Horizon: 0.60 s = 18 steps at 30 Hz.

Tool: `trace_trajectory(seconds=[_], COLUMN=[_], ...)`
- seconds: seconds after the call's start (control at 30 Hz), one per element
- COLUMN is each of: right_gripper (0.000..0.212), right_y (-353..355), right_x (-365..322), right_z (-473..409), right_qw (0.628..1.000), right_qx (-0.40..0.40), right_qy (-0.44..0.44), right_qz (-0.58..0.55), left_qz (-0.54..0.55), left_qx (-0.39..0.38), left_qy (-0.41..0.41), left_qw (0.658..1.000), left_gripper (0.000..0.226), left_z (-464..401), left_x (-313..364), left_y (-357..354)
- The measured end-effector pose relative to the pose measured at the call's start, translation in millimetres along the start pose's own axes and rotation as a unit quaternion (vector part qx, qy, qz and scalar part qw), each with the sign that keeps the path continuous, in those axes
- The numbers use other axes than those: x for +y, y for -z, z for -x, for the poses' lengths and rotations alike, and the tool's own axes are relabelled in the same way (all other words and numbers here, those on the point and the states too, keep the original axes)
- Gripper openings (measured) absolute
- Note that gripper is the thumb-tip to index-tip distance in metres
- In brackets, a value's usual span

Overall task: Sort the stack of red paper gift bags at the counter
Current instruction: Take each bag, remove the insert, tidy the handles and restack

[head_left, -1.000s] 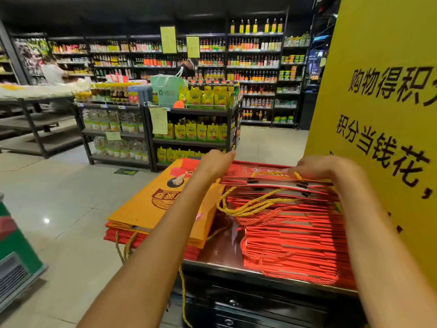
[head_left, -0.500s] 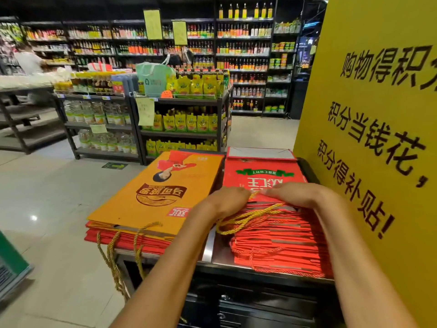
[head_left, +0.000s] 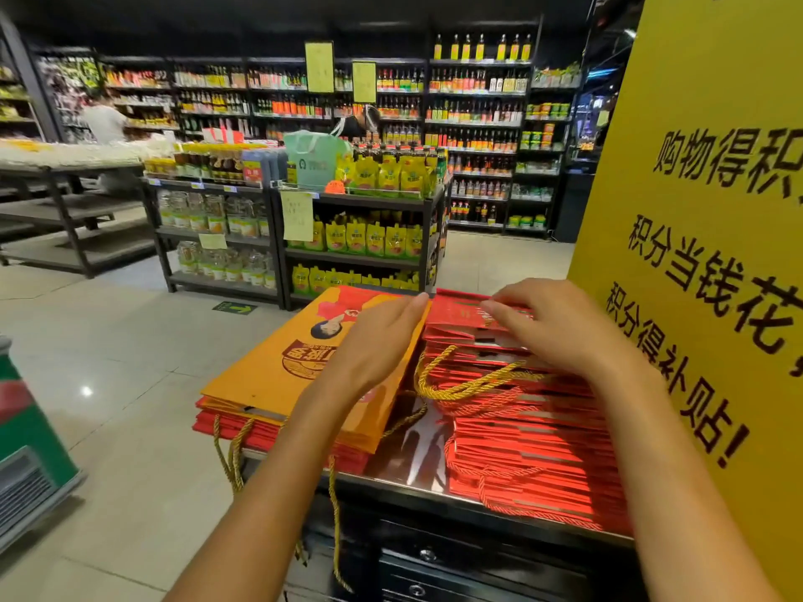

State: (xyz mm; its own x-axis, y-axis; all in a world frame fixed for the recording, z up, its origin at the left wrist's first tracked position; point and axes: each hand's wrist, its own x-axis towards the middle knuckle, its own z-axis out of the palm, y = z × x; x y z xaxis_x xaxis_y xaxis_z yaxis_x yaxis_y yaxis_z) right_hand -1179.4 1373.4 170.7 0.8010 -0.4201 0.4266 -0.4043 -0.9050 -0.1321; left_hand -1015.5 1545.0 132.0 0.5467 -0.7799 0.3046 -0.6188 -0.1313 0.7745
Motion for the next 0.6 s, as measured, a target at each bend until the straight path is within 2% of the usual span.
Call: trace_trajectory(seconds=[0.1, 0.17, 0.23, 0.33, 0.5, 0.6], right_gripper=[0.039, 0.038, 0.033, 0.031, 0.042, 0.040], right_y=[-6, -20, -39, -69, -104, -120], right_x=[-43, -73, -99, -132, -159, -156], right_z=[-2, -4, -3, -3, -10, -4], right_qw=[0.995, 0.987, 0.975, 0.957, 0.947, 0.937], right_qx=[0.009, -0.005, -0.009, -0.028, -0.183, -0.222], right_qy=[0.093, 0.159, 0.221, 0.288, 0.261, 0.266], right_qz=[-0.016, -0.006, -0.002, -0.005, -0.042, -0.053], left_qz=[-0.165, -0.296, -0.374, -0.351, -0.324, -0.322], left_qx=[-0.017, -0.039, -0.050, -0.059, -0.017, 0.021], left_qy=[0.020, 0.059, 0.101, 0.107, 0.079, 0.068], left_qw=[0.986, 0.952, 0.921, 0.928, 0.942, 0.944], left_gripper=[0.040, 0.038, 0.038, 0.039, 0.044, 0.040], left_z=[20, 34, 51, 77, 110, 127], left_x=[-33, -63, -92, -119, -136, -137], left_y=[41, 66, 84, 90, 84, 86])
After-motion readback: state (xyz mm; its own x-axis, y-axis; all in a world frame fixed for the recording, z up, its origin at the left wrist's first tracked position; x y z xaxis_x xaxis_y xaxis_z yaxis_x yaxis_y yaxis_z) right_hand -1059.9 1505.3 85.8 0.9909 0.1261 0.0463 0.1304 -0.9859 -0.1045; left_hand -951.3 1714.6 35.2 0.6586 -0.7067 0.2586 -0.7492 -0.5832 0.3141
